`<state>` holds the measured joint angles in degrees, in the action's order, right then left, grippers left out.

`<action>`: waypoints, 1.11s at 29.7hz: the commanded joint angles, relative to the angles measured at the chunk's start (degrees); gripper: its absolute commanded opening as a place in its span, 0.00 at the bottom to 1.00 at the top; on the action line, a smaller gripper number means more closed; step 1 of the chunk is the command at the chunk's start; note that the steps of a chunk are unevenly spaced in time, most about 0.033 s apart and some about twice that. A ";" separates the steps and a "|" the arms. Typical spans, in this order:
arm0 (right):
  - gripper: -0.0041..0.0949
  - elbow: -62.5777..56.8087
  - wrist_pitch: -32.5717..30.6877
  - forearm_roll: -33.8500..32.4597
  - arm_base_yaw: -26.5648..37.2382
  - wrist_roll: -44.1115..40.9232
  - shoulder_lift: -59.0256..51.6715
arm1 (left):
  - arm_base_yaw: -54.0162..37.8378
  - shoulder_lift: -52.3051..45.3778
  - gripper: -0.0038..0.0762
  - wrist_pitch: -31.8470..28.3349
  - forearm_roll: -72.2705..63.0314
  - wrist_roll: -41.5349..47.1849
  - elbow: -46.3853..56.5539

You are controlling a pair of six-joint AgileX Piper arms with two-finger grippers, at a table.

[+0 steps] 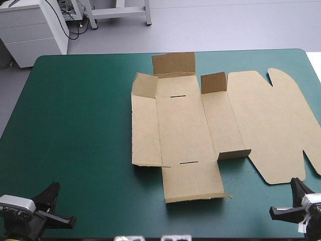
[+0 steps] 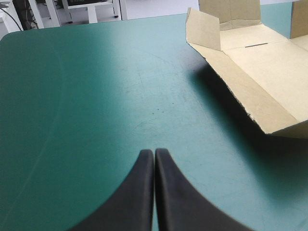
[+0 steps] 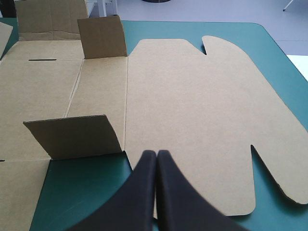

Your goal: Fold the box

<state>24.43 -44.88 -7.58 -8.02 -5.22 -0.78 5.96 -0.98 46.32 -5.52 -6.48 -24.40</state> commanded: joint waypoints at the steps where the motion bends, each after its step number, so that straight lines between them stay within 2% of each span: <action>1: 0.02 1.54 4.02 -0.55 0.31 0.42 -1.22 | 0.17 -0.34 0.04 -4.40 -0.54 0.22 -1.23; 17: 0.02 1.54 4.02 -0.55 0.31 0.42 -1.22 | 0.17 2.37 0.04 -4.29 -1.65 1.04 -1.23; 20: 0.02 1.54 4.02 -0.55 0.31 0.42 -1.22 | 0.17 6.61 0.04 -4.29 -4.38 0.49 -1.23; 24: 0.02 1.54 4.02 -0.55 0.31 0.42 -1.22 | 0.17 14.48 0.04 -4.41 -10.51 -4.49 -2.40; 30: 0.02 1.54 4.02 -0.55 0.31 0.42 -1.22 | 0.17 28.89 0.04 -8.28 -21.51 -5.23 -6.56; 33: 0.02 1.54 4.02 -0.55 0.31 0.42 -1.22 | 0.17 35.67 0.04 -9.25 -22.16 -5.23 -9.14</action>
<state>24.43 -44.88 -7.58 -8.02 -5.22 -0.78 5.96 29.22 41.83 -24.54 -11.58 -29.82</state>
